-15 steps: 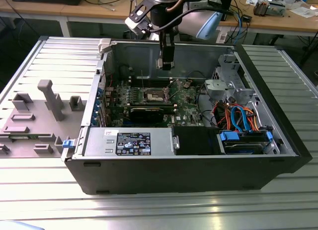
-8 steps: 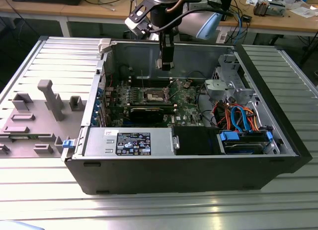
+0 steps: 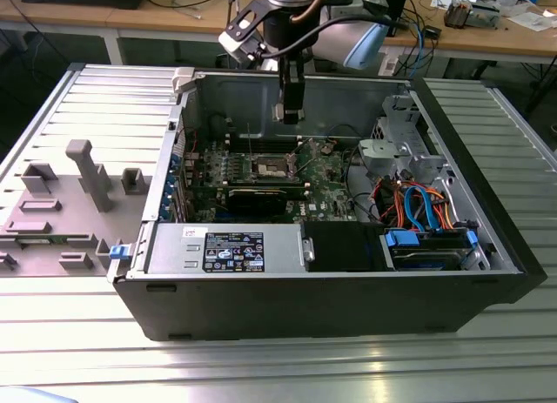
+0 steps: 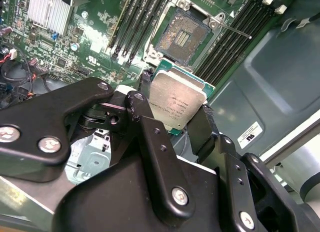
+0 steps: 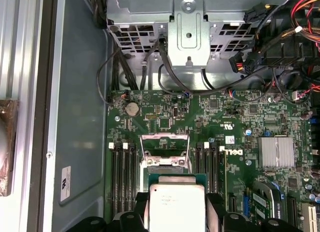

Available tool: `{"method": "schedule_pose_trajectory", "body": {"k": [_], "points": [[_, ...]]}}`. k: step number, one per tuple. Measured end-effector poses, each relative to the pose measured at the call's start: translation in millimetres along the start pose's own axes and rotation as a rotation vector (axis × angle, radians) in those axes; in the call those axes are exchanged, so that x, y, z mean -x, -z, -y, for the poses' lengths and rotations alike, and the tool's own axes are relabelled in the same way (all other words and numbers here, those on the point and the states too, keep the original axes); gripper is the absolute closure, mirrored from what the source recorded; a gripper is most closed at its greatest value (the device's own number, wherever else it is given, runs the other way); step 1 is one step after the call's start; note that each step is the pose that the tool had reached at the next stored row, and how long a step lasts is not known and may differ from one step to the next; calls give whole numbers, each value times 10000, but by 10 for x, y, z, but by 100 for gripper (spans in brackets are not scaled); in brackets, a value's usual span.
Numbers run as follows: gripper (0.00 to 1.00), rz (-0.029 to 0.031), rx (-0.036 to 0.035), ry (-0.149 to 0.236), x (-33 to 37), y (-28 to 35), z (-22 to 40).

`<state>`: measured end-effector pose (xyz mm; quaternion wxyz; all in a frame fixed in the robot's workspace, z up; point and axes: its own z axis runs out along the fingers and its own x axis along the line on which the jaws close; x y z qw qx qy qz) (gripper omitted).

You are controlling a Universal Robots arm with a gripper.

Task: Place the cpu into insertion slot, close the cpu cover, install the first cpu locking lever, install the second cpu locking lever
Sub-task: 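Place the cpu into insertion slot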

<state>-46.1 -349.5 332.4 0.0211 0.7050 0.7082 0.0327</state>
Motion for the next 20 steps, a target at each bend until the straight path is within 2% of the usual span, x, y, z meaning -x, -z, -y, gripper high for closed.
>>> {"method": "schedule_pose_trajectory", "body": {"k": [20], "points": [[46,-1,-99,-2,0,-35,3]]}}
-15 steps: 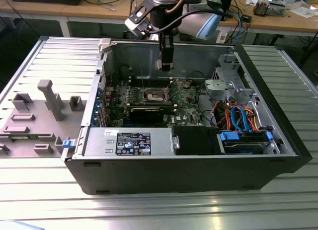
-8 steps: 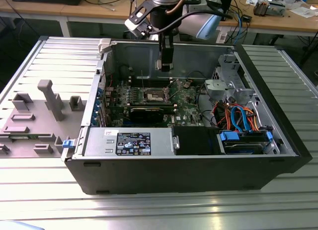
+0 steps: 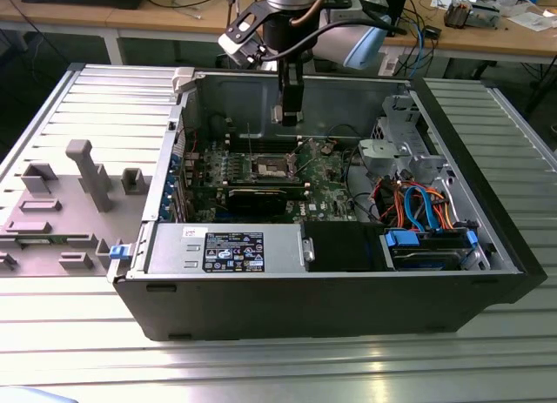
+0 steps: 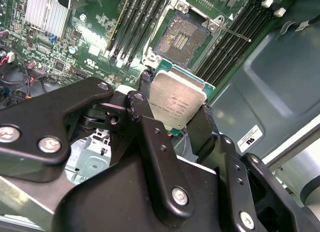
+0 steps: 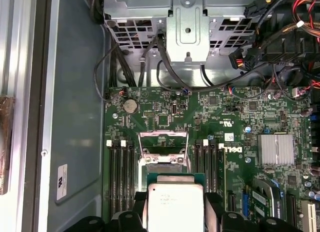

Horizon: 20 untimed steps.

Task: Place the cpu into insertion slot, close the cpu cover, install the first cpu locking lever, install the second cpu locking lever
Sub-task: 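Place the cpu into insertion slot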

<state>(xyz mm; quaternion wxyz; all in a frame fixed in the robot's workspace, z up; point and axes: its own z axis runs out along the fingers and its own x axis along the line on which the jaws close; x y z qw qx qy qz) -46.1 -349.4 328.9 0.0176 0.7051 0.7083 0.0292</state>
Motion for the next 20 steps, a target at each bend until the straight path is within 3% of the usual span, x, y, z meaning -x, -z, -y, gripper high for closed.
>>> {"method": "schedule_pose_trajectory", "body": {"k": [15,16,20], "points": [[46,0,-91,-1,0,-28,2],[46,0,-139,-2,1,-34,2],[46,-2,-177,-3,1,-46,6]]}}
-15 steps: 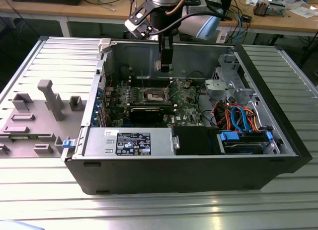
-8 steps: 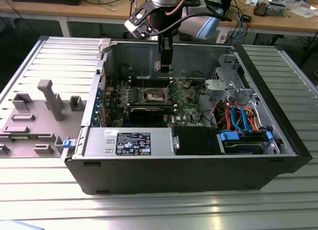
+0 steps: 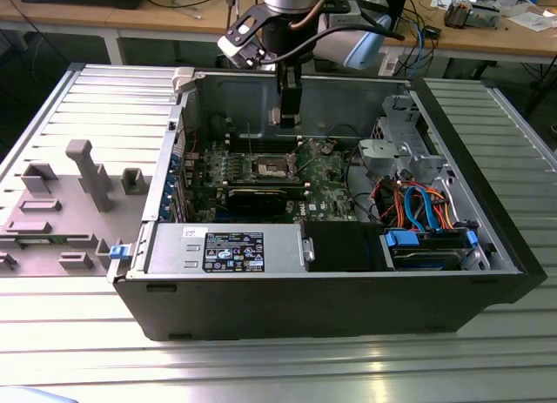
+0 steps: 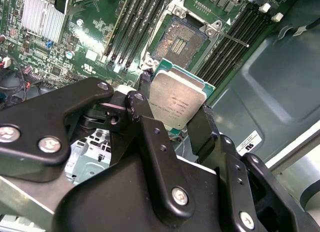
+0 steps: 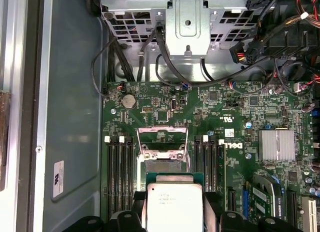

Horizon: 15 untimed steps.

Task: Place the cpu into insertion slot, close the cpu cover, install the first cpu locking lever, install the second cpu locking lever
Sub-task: 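Place the cpu into insertion slot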

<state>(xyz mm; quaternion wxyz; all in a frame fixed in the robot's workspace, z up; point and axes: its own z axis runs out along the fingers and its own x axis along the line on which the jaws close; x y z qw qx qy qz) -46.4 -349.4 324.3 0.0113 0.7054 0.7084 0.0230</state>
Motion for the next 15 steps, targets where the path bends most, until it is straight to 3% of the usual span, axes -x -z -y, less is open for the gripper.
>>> {"method": "schedule_pose_trajectory", "body": {"k": [8,15], "points": [[46,2,-82,-2,1,-14,2],[46,0,-85,-1,0,-16,2]]}}
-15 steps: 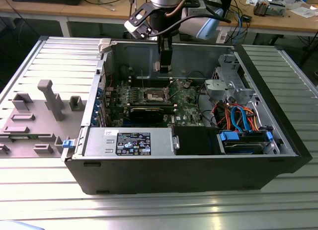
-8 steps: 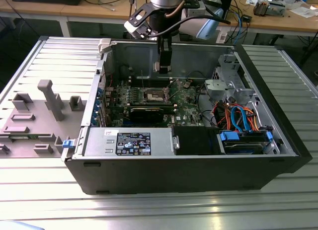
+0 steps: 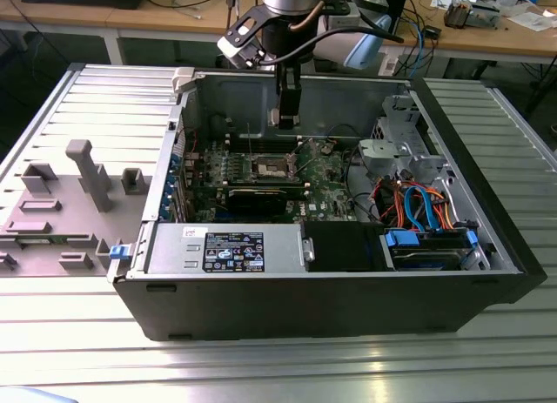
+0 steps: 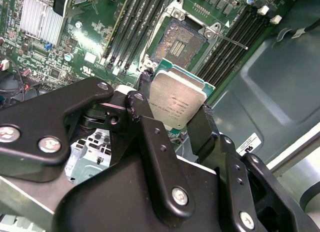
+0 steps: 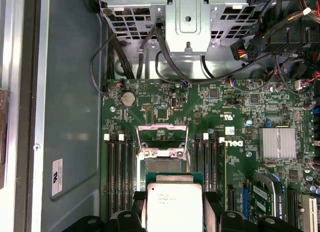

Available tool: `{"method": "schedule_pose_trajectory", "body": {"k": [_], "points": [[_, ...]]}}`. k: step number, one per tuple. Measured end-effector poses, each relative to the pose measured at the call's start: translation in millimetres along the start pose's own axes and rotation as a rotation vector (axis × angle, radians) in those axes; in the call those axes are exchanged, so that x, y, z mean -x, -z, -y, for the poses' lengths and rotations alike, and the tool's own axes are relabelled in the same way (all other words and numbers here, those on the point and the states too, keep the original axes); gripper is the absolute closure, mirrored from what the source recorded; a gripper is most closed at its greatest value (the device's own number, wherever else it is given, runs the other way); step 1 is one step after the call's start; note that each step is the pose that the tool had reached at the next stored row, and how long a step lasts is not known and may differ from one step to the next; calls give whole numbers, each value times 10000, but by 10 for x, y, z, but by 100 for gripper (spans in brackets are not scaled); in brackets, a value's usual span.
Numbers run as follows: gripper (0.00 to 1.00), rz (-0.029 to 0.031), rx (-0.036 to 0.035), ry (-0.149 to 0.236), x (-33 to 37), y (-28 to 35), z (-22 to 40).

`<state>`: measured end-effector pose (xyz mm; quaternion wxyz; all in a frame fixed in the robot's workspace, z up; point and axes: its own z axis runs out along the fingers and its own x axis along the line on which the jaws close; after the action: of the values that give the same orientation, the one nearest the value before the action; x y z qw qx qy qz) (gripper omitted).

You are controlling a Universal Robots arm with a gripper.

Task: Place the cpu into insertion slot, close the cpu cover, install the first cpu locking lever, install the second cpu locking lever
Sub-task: 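Place the cpu into insertion slot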

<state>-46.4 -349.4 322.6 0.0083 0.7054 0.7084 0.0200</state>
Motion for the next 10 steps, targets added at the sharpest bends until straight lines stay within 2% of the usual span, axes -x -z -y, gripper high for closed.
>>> {"method": "schedule_pose_trajectory", "body": {"k": [7,10], "points": [[46,-1,1,-8,-1,-8,-1],[46,1,-1,-14,-2,-40,1]]}}
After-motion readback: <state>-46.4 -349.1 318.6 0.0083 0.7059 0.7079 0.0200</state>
